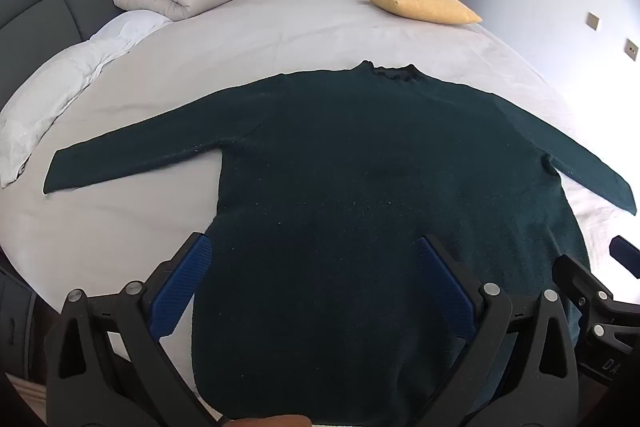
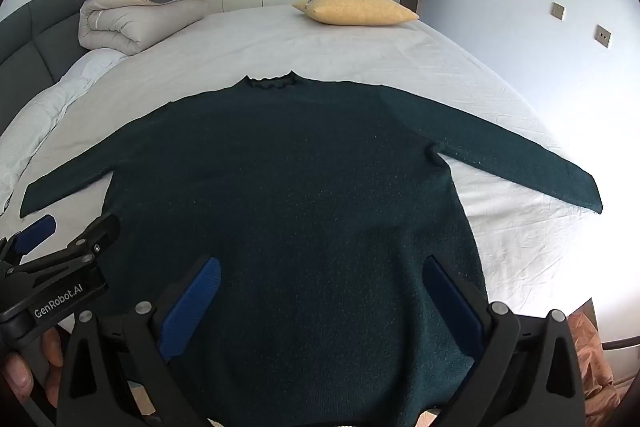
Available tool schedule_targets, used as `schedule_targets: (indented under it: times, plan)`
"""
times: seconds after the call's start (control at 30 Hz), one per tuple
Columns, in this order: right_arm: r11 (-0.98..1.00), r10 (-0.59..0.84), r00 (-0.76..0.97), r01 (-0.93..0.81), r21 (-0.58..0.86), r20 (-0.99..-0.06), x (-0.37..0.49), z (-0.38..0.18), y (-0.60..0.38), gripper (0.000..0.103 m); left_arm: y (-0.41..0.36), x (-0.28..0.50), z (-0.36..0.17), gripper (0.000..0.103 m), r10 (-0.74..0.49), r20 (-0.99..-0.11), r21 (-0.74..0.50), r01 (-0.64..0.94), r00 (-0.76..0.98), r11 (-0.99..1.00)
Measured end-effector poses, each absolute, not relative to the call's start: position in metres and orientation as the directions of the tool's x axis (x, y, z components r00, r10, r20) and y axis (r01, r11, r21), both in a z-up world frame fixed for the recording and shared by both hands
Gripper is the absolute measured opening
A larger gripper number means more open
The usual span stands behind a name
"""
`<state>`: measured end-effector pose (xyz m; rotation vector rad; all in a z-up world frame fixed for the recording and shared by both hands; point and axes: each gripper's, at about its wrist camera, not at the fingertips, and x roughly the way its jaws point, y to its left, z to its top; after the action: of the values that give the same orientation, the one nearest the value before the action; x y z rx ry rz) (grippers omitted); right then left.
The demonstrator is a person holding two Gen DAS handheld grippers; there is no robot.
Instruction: Fold small clothes
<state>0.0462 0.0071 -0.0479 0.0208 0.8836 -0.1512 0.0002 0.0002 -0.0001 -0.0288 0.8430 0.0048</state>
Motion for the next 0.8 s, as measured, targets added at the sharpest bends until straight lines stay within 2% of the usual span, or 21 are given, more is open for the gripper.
schedule_targets:
  times: [0.8]
  plan:
    - [0.989, -0.124, 0.619, 0.14, -0.046, -0.776, 0.043, -0.046, 0.011, 0.103, 0.004, -0.001, -0.011, 0.103, -0.003, -0.747, -0.014, -0.01, 0.665, 1.0]
